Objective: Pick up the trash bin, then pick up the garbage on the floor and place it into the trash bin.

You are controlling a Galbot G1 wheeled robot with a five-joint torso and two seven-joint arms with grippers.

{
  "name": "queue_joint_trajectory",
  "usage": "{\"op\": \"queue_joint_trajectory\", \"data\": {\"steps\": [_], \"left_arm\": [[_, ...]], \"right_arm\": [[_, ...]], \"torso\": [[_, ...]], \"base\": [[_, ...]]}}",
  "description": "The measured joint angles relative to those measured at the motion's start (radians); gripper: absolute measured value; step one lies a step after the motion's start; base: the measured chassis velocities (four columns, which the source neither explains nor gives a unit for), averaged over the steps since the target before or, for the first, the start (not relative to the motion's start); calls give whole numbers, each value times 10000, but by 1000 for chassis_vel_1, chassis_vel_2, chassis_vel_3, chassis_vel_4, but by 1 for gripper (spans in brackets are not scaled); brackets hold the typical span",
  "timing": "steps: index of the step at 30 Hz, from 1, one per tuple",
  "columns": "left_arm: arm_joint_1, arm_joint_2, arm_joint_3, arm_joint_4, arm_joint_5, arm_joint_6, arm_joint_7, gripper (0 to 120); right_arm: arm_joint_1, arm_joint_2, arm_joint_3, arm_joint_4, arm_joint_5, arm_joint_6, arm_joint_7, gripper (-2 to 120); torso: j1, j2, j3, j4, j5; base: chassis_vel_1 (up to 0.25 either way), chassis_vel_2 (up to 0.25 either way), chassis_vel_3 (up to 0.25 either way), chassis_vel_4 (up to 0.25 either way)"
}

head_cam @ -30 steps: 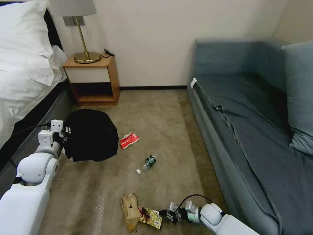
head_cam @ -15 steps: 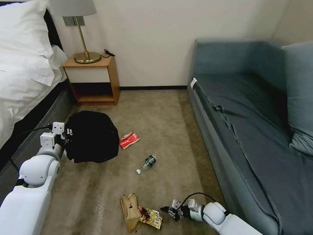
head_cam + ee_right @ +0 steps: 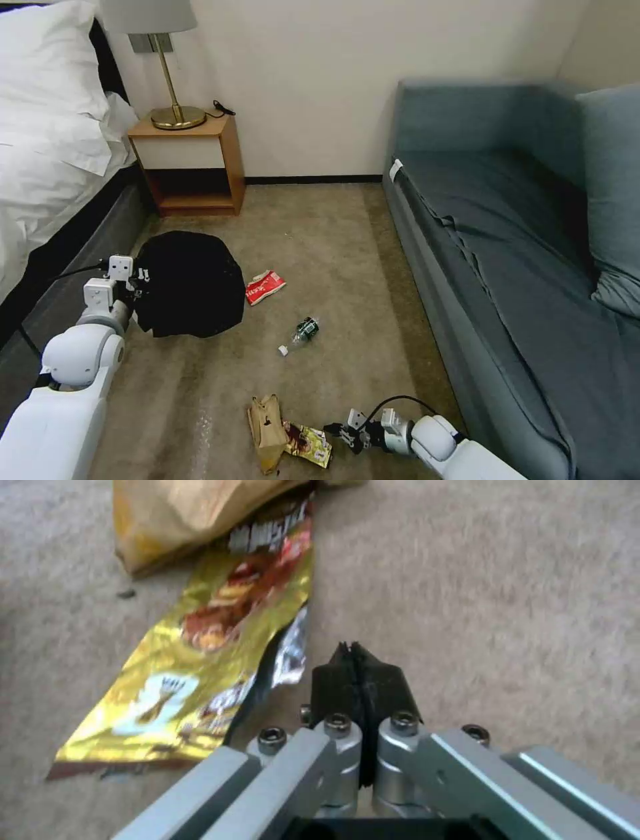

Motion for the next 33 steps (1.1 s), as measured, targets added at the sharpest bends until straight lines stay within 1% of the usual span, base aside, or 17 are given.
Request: {"op": "queue_joint_trajectory", "data": {"steps": [2, 5, 7, 8, 10, 17, 22, 23, 24, 26, 27, 28, 29, 31, 32, 33], "left_arm": [[80, 107, -118, 275, 203, -188, 133, 4], [158, 178, -178, 441, 233, -278, 183, 4], [276, 316, -258, 720, 250, -397, 244, 4], [276, 316, -258, 720, 250, -397, 244, 4], [315, 446, -279, 879, 247, -440, 281, 4], [383, 576, -251, 904, 204, -457, 303, 4], [651, 642, -324, 829, 175, -484, 336, 4], [715, 673, -355, 817, 169, -499, 351, 4], [715, 673, -355, 817, 169, -499, 351, 4], [818, 737, -393, 797, 162, -522, 379, 4], [818, 737, -393, 797, 162, -522, 379, 4], [874, 764, -405, 791, 158, -534, 399, 4], [874, 764, -405, 791, 158, -534, 399, 4], [925, 793, -412, 788, 151, -554, 417, 4], [925, 793, -412, 788, 151, -554, 417, 4], [941, 805, -417, 787, 150, -556, 424, 4]], "right_arm": [[46, -174, -36, 145, 10, -4, 11, 0], [53, -295, -38, 221, 31, -7, 17, 0], [24, -495, 27, 361, 84, -9, 23, 0], [24, -495, 27, 361, 84, -9, 23, 0], [-92, -720, 122, 589, 152, -12, 25, 0], [-369, -951, 236, 960, 185, -12, 27, 0], [-522, -939, 250, 1055, 144, -10, 110, 0], [-532, -884, 222, 1049, 109, -14, 152, 5], [-532, -884, 222, 1049, 109, -14, 152, 5], [-533, -775, 129, 1021, 74, -52, 222, 16], [-533, -775, 129, 1021, 74, -52, 222, 16], [-527, -692, 90, 989, 52, -68, 247, 23], [-527, -692, 90, 989, 52, -68, 247, 23], [-524, -633, 37, 975, 25, -90, 260, 33], [-524, -633, 37, 975, 25, -90, 260, 33], [-524, -629, 16, 976, 18, -101, 263, 36]], "torso": [[0, 0, 0, 0, -2], [0, 0, 0, -1, -2], [0, 0, 0, 0, -3], [0, 0, 0, 0, -3], [0, 0, 0, 1, -2], [0, 0, 0, -3, -1], [0, 0, 0, 0, -1], [0, 0, -1, -1, -1], [0, 0, -1, -1, -1], [0, 1, 0, -1, -1], [0, 1, 0, -1, -1], [0, 0, 0, 0, -1], [0, 0, 0, 0, -1], [0, 0, 0, 0, -1], [0, 0, 0, 0, -1], [0, 0, 0, 0, -1]], "base": [[0, 0, 0, 0], [0, 0, 0, 0], [0, 0, 0, 0], [0, 0, 0, 0], [0, 0, 0, 0], [0, 0, 0, 0], [0, 0, 0, 0], [0, 0, 0, 0], [0, 0, 0, 0], [0, 0, 0, 0], [0, 0, 0, 0], [0, 0, 0, 0], [0, 0, 0, 0], [0, 0, 0, 0], [0, 0, 0, 0], [0, 0, 0, 0]]}}
